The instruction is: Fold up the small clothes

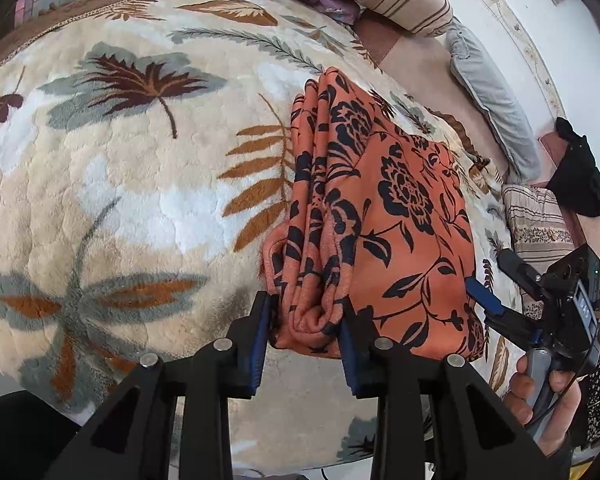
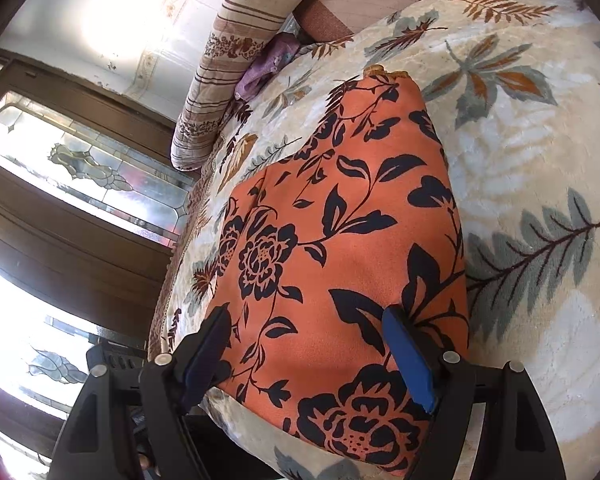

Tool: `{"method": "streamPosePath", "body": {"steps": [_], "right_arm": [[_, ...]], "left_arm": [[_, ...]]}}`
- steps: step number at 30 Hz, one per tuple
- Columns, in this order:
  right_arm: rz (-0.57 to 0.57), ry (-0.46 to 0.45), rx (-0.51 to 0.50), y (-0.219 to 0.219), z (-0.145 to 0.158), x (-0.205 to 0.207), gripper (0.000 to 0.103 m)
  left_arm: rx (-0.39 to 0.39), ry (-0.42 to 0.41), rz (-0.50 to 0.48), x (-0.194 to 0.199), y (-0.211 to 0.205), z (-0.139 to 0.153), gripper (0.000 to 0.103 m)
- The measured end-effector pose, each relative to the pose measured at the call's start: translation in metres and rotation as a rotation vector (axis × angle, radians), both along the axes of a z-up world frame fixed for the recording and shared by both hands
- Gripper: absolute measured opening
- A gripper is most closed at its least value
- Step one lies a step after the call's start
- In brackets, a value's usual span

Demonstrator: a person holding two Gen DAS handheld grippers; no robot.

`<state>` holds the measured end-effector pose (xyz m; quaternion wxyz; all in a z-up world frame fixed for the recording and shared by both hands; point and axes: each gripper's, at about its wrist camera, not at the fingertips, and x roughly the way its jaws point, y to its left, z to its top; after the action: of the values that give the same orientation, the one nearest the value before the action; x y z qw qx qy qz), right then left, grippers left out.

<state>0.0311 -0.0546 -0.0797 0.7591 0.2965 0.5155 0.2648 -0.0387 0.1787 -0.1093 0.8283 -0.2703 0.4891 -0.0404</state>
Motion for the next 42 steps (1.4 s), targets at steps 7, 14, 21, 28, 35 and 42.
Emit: {"method": "streamPosePath", "body": {"steps": [7, 14, 21, 28, 35, 42], "right_arm": [[0.0, -0.005, 0.024, -0.004, -0.002, -0.001, 0.081], [0.031, -0.012, -0.011, 0.001, 0.001, 0.0, 0.081], [0.041, -0.003, 0.017, -0.004, -0.001, 0.0, 0.081], [0.079, -0.007, -0.011, -0.002, 0.001, 0.002, 0.081], [0.072, -0.008, -0.014, -0.001, 0.001, 0.002, 0.081], [0.068, -0.005, -0.017, -0.002, 0.001, 0.001, 0.081]], "left_arm": [[-0.014, -0.095, 0.026, 0.01, 0.013, 0.041, 0.066], [-0.062, -0.045, -0.059, 0.097, 0.014, 0.021, 0.066], [-0.12, 0.034, -0.021, 0.132, 0.034, -0.01, 0.024], [-0.053, -0.032, -0.037, 0.14, 0.026, 0.013, 0.038], [-0.145, 0.042, -0.013, 0.171, 0.043, -0.01, 0.022], [-0.098, -0.006, -0.017, 0.143, 0.035, 0.013, 0.034]]}}
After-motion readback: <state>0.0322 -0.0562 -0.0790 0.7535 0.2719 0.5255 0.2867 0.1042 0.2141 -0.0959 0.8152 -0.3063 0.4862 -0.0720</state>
